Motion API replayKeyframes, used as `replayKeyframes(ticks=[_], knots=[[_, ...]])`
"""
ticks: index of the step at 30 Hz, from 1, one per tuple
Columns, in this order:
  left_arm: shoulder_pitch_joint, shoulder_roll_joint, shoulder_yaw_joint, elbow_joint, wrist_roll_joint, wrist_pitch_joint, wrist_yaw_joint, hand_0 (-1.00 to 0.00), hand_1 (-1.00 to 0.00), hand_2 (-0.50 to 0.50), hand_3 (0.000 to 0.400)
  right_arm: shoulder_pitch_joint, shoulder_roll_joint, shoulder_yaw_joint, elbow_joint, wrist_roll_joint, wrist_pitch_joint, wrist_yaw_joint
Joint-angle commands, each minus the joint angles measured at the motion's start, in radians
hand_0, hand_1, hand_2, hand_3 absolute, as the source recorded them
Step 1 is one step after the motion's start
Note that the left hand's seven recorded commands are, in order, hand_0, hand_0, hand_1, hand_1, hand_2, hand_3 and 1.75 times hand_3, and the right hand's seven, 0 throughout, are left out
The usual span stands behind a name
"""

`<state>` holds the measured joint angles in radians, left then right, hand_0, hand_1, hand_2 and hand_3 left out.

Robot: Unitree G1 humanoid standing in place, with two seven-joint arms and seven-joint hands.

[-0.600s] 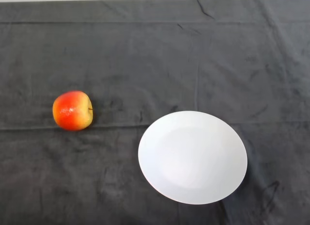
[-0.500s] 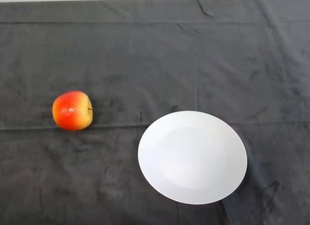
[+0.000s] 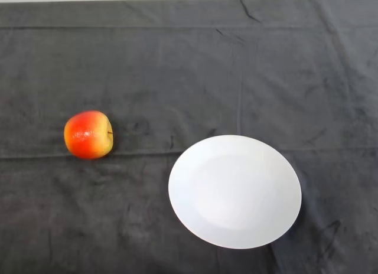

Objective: Move the apple to the plate

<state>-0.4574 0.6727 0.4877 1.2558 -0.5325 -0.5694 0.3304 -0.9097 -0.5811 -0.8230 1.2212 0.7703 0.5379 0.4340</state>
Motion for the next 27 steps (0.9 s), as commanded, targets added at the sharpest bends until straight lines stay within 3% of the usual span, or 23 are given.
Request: replayKeyframes(ticks=[1,9,19,27], knots=[[-0.047,-0.019,-0.011,-0.063,0.043,0.006,0.004,0.0,0.0,0.0,0.0,0.037,-0.019,-0.0051,0.01,0.0082,-0.007,0.002],[-0.108,-0.078,-0.105,-0.083,0.147,-0.023,-0.011,0.0,0.0,0.0,0.0,0.038,-0.018,-0.0051,0.01,0.0082,-0.007,0.0018],[-0.135,-0.15,-0.233,-0.096,0.278,-0.074,-0.121,0.0,0.0,0.0,0.0,0.038,-0.017,-0.0048,0.008,0.0082,-0.007,0.0013],[-0.157,-0.17,-0.288,-0.091,0.335,-0.097,-0.216,0.0,0.0,0.0,0.0,0.039,-0.017,-0.0046,0.006,0.0082,-0.007,0.0009]])
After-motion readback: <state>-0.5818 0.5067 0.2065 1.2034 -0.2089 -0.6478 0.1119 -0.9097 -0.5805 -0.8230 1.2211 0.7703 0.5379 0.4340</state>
